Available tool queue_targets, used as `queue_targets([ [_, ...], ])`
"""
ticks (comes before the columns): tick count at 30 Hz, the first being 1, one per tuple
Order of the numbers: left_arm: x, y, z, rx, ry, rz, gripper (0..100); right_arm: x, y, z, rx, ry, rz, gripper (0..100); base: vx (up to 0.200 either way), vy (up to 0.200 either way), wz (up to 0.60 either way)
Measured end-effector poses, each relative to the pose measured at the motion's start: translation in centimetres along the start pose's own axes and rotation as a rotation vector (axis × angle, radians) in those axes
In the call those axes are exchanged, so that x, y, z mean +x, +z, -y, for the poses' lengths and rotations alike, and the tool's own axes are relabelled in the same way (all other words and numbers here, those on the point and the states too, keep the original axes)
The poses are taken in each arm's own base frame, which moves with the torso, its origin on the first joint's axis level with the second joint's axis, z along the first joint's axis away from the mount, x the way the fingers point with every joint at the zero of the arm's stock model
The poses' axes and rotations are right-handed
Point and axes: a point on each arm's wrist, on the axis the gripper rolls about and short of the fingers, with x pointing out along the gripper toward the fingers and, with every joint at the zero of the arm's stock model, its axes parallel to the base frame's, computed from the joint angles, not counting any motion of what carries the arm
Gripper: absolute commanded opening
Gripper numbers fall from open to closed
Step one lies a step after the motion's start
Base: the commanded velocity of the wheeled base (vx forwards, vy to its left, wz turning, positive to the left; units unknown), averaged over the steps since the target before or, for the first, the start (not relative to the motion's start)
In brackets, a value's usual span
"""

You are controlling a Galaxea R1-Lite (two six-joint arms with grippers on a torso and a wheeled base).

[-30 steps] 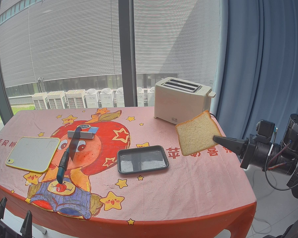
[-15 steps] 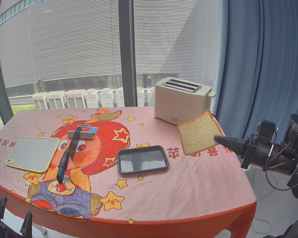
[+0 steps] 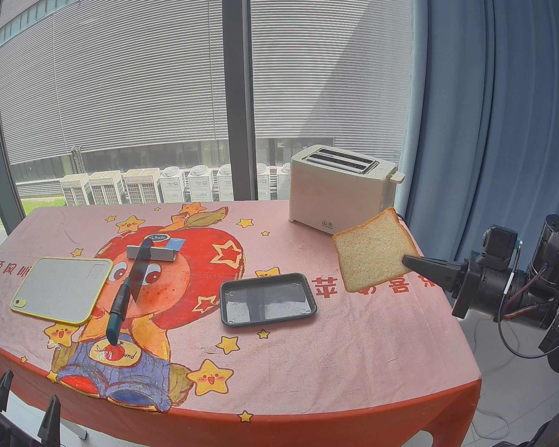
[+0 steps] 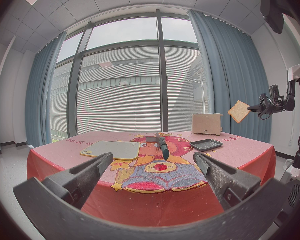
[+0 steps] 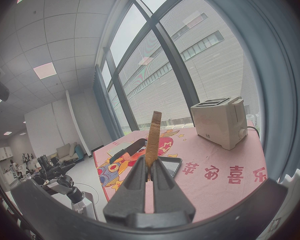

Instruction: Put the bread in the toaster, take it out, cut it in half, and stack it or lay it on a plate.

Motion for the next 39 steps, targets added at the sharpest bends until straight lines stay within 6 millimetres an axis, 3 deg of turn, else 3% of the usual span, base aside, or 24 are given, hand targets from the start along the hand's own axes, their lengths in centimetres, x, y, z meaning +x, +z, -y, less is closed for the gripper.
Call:
queue_targets([
  [39,0.0,-0.01,0.0,0.0,0.0,0.0,100,-0.26,0.3,0.68,-0.037,-0.03,0.014,0,0.0,0.0,0.0],
])
